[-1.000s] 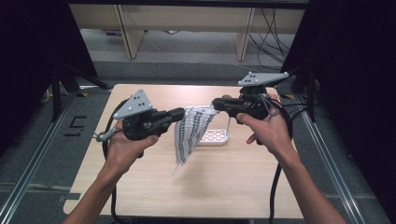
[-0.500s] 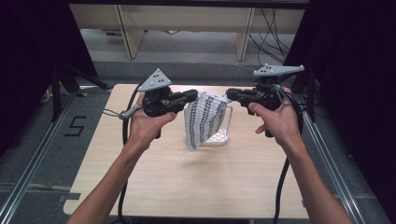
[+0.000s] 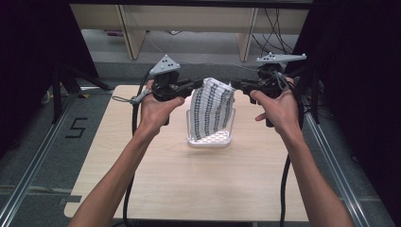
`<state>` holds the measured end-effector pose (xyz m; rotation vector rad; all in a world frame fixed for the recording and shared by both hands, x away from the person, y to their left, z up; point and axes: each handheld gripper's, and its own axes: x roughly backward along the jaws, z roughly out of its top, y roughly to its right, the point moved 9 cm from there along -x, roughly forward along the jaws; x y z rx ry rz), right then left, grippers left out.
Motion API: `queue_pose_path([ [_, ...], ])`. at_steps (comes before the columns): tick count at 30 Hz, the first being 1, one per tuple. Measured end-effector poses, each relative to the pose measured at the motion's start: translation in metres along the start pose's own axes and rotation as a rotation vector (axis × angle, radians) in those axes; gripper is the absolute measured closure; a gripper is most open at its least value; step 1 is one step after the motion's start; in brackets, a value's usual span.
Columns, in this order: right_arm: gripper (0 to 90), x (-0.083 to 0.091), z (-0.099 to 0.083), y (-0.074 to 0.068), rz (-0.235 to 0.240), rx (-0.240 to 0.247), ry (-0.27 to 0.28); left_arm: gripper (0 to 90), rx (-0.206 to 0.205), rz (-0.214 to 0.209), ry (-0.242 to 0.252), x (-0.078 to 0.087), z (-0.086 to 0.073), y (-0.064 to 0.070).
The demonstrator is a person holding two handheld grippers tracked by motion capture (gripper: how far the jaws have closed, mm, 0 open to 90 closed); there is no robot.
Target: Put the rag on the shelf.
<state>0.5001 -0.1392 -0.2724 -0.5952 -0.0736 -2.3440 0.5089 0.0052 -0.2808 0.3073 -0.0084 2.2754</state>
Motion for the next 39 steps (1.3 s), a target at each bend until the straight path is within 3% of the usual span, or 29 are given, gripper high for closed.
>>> queue_pose_path([
  [6,84.4,-0.013,0.008,0.014,-0.028,-0.033,-0.001,87.2,0.016,0.028,-0.004,-0.011,0.006,-0.013],
  [17,84.4,-0.038,0.023,0.032,-0.012,-0.094,0.014,87.2,0.061,0.071,0.0,-0.026,0.012,-0.036],
  [18,84.5,-0.039,0.024,0.031,-0.012,-0.115,0.013,87.2,0.065,0.073,0.002,-0.027,0.012,-0.037],
  [27,84.4,-0.045,0.03,0.029,-0.003,-0.107,0.021,87.1,0.084,0.082,0.006,-0.028,0.017,-0.044],
  [29,84.4,-0.047,0.031,0.032,-0.011,-0.131,0.015,87.1,0.085,0.088,0.004,-0.031,0.019,-0.047],
  [39,84.0,-0.071,0.025,0.061,-0.052,-0.186,-0.002,87.0,0.139,0.093,-0.018,-0.063,0.012,-0.064],
])
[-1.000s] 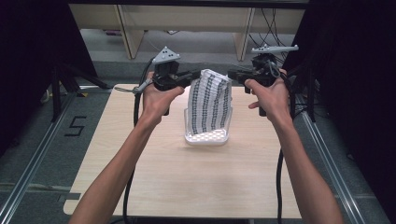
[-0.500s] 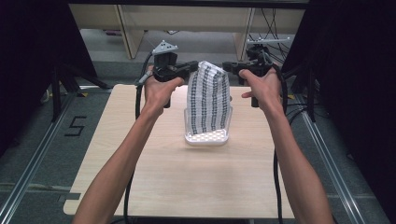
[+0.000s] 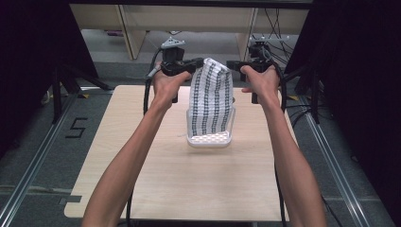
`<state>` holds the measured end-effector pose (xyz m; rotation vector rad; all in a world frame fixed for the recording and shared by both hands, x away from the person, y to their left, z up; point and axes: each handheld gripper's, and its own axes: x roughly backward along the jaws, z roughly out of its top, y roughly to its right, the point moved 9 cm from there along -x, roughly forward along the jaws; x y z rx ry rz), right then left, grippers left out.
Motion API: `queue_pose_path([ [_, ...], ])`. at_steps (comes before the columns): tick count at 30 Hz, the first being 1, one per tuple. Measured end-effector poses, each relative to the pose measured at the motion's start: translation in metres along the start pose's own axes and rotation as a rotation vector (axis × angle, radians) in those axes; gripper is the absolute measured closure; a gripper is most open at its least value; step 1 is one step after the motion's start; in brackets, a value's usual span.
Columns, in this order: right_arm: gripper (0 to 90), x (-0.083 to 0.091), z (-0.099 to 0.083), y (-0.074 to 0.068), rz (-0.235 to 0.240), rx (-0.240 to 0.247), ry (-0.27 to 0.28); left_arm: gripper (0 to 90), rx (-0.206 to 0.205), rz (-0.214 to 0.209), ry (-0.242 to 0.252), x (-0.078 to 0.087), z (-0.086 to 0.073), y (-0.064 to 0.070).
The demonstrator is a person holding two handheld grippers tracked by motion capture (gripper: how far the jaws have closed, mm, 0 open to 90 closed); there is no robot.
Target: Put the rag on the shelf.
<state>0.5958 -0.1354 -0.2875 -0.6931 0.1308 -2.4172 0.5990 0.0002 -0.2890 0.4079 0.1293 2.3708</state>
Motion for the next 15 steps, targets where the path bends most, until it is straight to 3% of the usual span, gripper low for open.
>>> queue_pose_path([
  [2,83.7,-0.008,-0.002,0.006,-0.017,-0.017,-0.011,86.9,0.007,0.004,-0.011,-0.006,-0.004,-0.005],
  [7,83.3,-0.018,-0.006,0.015,-0.036,-0.006,-0.026,86.7,0.036,0.007,-0.033,-0.017,-0.015,-0.014],
  [8,83.3,-0.02,-0.008,0.016,-0.045,-0.028,-0.035,86.7,0.036,0.008,-0.04,-0.018,-0.017,-0.014],
  [10,83.1,-0.026,-0.011,0.02,-0.049,-0.011,-0.038,86.6,0.036,0.011,-0.05,-0.021,-0.022,-0.016],
  [15,82.5,-0.037,-0.022,0.025,-0.062,-0.046,-0.063,86.2,0.047,0.015,-0.091,-0.027,-0.034,-0.021],
])
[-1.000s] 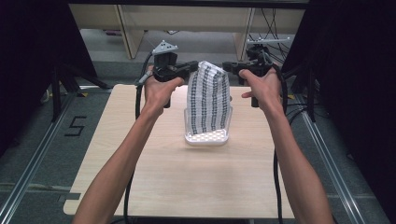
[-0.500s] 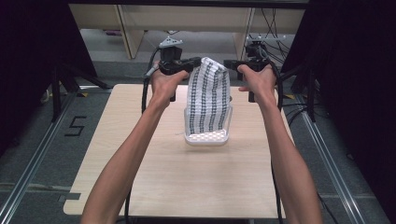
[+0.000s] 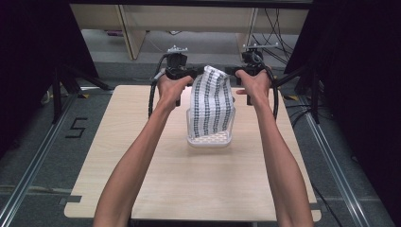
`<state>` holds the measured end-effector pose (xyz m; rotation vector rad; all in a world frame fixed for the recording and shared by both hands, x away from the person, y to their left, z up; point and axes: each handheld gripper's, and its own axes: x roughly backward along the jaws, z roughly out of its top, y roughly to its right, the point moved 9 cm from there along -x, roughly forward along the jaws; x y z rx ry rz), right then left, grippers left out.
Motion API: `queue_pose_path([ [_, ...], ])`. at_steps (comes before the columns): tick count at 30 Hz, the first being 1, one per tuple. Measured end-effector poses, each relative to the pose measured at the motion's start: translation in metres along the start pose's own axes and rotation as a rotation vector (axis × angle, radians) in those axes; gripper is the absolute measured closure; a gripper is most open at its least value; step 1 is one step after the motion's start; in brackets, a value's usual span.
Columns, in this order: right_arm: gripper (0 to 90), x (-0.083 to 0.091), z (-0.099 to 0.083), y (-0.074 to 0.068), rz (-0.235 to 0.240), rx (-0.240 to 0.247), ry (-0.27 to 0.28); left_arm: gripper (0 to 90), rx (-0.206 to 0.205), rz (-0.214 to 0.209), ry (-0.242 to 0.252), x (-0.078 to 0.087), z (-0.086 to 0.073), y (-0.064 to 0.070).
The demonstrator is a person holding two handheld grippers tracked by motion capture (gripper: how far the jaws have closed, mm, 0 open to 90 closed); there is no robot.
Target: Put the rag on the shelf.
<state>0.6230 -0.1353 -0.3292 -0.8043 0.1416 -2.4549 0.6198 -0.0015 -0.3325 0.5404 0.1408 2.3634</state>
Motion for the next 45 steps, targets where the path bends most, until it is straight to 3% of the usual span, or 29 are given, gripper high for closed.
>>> queue_pose_path([
  [5,81.2,-0.011,-0.013,0.007,-0.011,-0.019,-0.035,84.8,0.03,0.0,-0.038,-0.006,-0.012,-0.005],
  [6,81.0,-0.014,-0.014,0.011,-0.012,0.008,-0.034,84.5,0.03,0.005,-0.049,-0.008,-0.015,-0.006],
  [8,80.7,-0.017,-0.02,0.012,-0.023,-0.025,-0.052,83.7,0.033,0.011,-0.075,-0.01,-0.022,-0.009],
  [12,79.7,-0.022,-0.028,0.016,-0.031,-0.026,-0.078,82.4,0.038,0.022,-0.126,-0.013,-0.035,-0.011],
  [13,79.1,-0.023,-0.033,0.015,-0.039,-0.05,-0.097,81.9,0.033,0.031,-0.143,-0.014,-0.04,-0.012],
  [16,78.0,-0.025,-0.036,0.018,-0.045,-0.038,-0.101,80.6,0.038,0.026,-0.159,-0.015,-0.044,-0.012],
  [18,76.1,-0.026,-0.04,0.019,-0.051,-0.036,-0.121,74.9,0.042,0.024,-0.17,-0.015,-0.047,-0.011],
  [19,76.1,-0.027,-0.04,0.021,-0.055,-0.006,-0.109,74.9,0.035,0.018,-0.197,-0.015,-0.05,-0.011],
  [20,76.1,-0.027,-0.042,0.02,-0.052,-0.021,-0.121,70.4,0.039,0.015,-0.212,-0.015,-0.052,-0.011],
  [21,75.9,-0.028,-0.04,0.02,-0.036,-0.014,-0.092,66.3,0.036,0.025,-0.218,-0.015,-0.053,-0.012],
  [27,74.5,-0.022,-0.04,0.019,-0.038,-0.005,-0.102,60.8,0.017,0.03,-0.207,-0.008,-0.049,-0.01],
  [28,74.2,-0.019,-0.042,0.015,-0.036,-0.046,-0.12,60.4,0.017,0.03,-0.201,-0.006,-0.048,-0.009],
  [29,73.9,-0.019,-0.04,0.018,-0.037,-0.01,-0.108,59.8,0.014,0.03,-0.195,-0.004,-0.046,-0.009],
  [33,72.2,-0.013,-0.039,0.017,-0.026,0.003,-0.089,58.3,0.018,0.035,-0.173,0.006,-0.04,-0.01],
  [37,69.2,-0.007,-0.04,0.019,-0.028,0.018,-0.092,54.6,0.025,0.042,-0.162,0.013,-0.038,-0.009],
  [38,68.7,-0.005,-0.042,0.018,-0.028,0.003,-0.107,54.2,0.018,0.037,-0.167,0.015,-0.038,-0.009],
  [41,66.1,-0.003,-0.041,0.019,-0.023,0.032,-0.085,51.8,0.014,0.039,-0.172,0.02,-0.038,-0.008],
  [45,62.9,0.004,-0.042,0.015,-0.021,0.02,-0.099,48.6,0.017,0.046,-0.161,0.027,-0.037,-0.007],
])
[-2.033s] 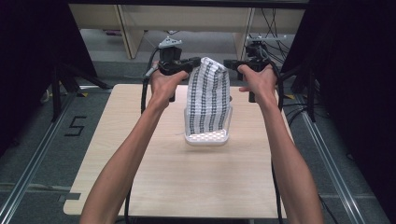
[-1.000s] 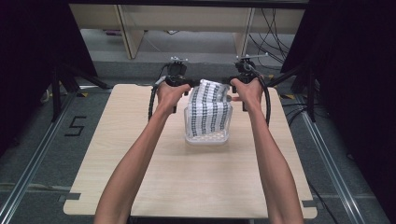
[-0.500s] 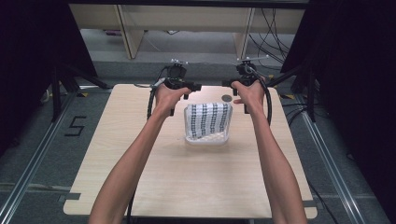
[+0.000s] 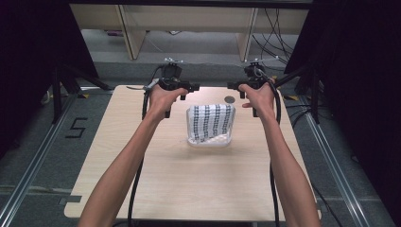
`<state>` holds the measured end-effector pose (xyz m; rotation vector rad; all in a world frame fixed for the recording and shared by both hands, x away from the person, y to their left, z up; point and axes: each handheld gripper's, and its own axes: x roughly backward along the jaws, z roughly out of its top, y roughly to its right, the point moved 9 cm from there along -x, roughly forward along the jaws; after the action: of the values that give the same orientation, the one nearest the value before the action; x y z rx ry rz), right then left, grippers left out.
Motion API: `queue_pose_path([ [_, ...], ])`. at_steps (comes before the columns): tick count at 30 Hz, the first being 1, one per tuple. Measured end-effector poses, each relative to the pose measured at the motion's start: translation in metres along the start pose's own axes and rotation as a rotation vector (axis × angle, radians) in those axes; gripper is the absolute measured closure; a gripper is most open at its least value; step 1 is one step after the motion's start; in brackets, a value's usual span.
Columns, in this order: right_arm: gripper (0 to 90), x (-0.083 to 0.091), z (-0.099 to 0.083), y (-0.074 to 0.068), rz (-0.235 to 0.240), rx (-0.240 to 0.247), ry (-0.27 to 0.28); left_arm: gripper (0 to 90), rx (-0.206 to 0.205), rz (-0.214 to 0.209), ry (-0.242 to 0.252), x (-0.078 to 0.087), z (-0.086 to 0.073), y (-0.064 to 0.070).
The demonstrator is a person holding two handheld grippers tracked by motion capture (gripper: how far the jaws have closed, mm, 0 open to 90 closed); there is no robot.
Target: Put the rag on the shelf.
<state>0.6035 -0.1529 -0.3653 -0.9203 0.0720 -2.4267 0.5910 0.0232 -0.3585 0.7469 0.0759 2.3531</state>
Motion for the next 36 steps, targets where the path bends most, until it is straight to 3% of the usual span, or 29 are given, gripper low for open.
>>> queue_pose_path([
  [4,60.7,0.004,0.0,-0.002,0.012,0.039,0.013,46.2,0.002,0.0,0.008,0.008,-0.002,0.001],
  [6,59.8,0.008,-0.001,-0.005,0.015,0.025,0.012,45.9,0.005,-0.007,0.013,0.012,-0.003,0.002],
  [7,59.2,0.008,0.0,-0.004,0.014,0.063,0.018,45.3,0.008,-0.007,0.019,0.013,-0.003,0.003],
  [8,58.7,0.01,0.0,-0.003,0.003,0.071,0.018,44.5,0.001,-0.009,0.014,0.016,-0.004,0.003],
  [10,58.3,0.014,-0.002,-0.008,0.009,0.043,0.003,43.9,0.007,-0.015,0.023,0.019,-0.005,0.006],
  [12,57.4,0.017,-0.001,-0.009,0.016,0.067,0.02,42.8,-0.011,-0.018,0.017,0.024,-0.008,0.007],
  [15,55.5,0.022,-0.002,-0.013,0.024,0.104,0.028,41.2,-0.006,-0.022,0.023,0.028,-0.011,0.011],
  [16,54.8,0.024,-0.004,-0.015,0.023,0.087,0.022,40.7,-0.009,-0.026,0.019,0.03,-0.013,0.012],
  [20,50.8,0.031,-0.007,-0.021,0.036,0.113,0.032,39.3,-0.029,-0.026,0.017,0.036,-0.019,0.015],
  [23,49.5,0.036,-0.009,-0.024,0.041,0.099,0.03,39.3,-0.027,-0.028,0.036,0.04,-0.023,0.017],
  [27,46.8,0.04,-0.012,-0.028,0.052,0.138,0.036,38.6,-0.033,-0.033,0.045,0.048,-0.026,0.019],
  [28,46.0,0.042,-0.013,-0.031,0.052,0.12,0.033,38.6,-0.037,-0.036,0.043,0.05,-0.027,0.02],
  [31,45.2,0.044,-0.017,-0.032,0.058,0.146,0.033,38.6,-0.043,-0.041,0.051,0.055,-0.03,0.021],
  [35,43.4,0.048,-0.025,-0.036,0.065,0.136,0.028,38.4,-0.048,-0.046,0.059,0.062,-0.034,0.022],
  [36,43.2,0.048,-0.025,-0.036,0.075,0.157,0.039,38.4,-0.049,-0.048,0.06,0.064,-0.036,0.023],
])
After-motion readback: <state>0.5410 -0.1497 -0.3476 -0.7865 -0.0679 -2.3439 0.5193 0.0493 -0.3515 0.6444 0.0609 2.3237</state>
